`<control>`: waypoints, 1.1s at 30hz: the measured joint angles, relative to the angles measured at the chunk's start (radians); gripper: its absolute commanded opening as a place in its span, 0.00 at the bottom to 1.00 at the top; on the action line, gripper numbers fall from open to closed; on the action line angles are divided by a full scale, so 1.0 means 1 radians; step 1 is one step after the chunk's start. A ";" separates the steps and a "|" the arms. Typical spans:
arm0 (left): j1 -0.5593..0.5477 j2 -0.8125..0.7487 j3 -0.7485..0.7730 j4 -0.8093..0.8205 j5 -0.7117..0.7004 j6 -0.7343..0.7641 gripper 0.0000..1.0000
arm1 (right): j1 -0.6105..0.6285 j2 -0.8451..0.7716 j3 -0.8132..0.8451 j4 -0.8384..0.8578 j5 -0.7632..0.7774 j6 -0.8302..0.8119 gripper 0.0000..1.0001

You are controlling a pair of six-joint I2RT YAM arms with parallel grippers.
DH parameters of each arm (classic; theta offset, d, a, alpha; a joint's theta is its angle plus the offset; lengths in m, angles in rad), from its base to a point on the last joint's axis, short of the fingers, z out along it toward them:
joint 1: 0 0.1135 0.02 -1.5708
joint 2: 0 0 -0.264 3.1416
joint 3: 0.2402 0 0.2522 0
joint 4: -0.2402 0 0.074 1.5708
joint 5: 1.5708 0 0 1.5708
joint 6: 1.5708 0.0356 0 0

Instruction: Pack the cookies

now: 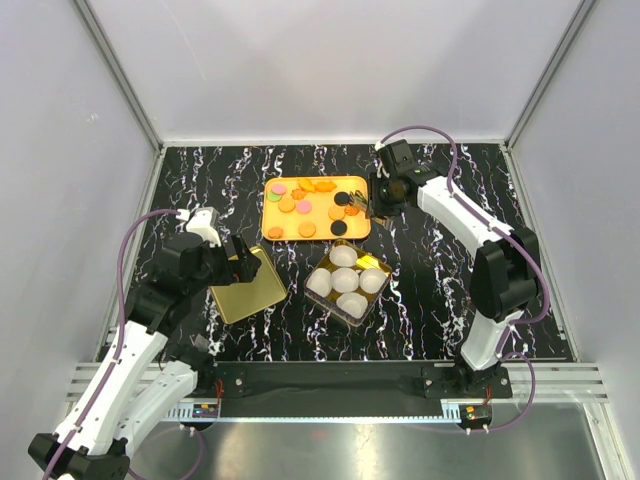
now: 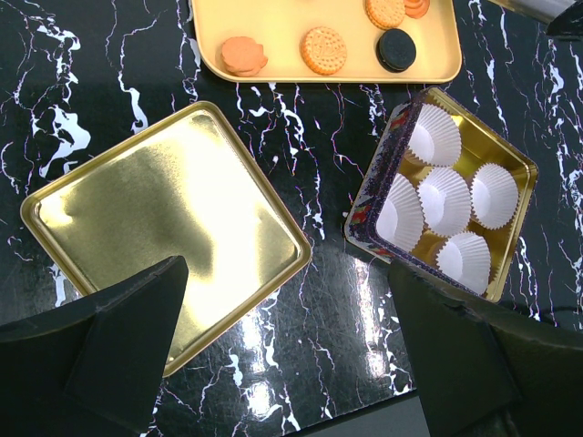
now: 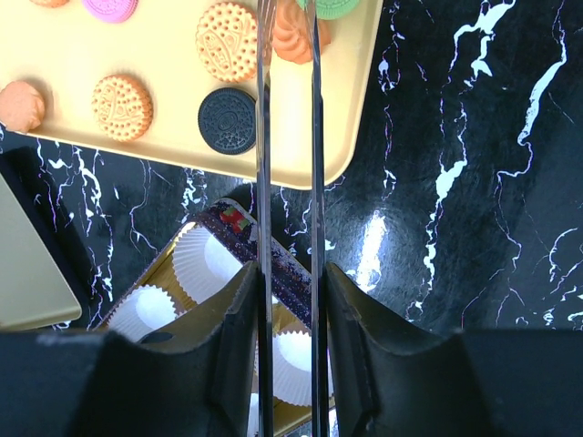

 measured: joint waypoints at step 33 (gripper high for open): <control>0.000 0.013 0.000 0.000 0.000 0.000 0.99 | 0.000 0.079 0.079 -0.043 0.077 -0.027 0.56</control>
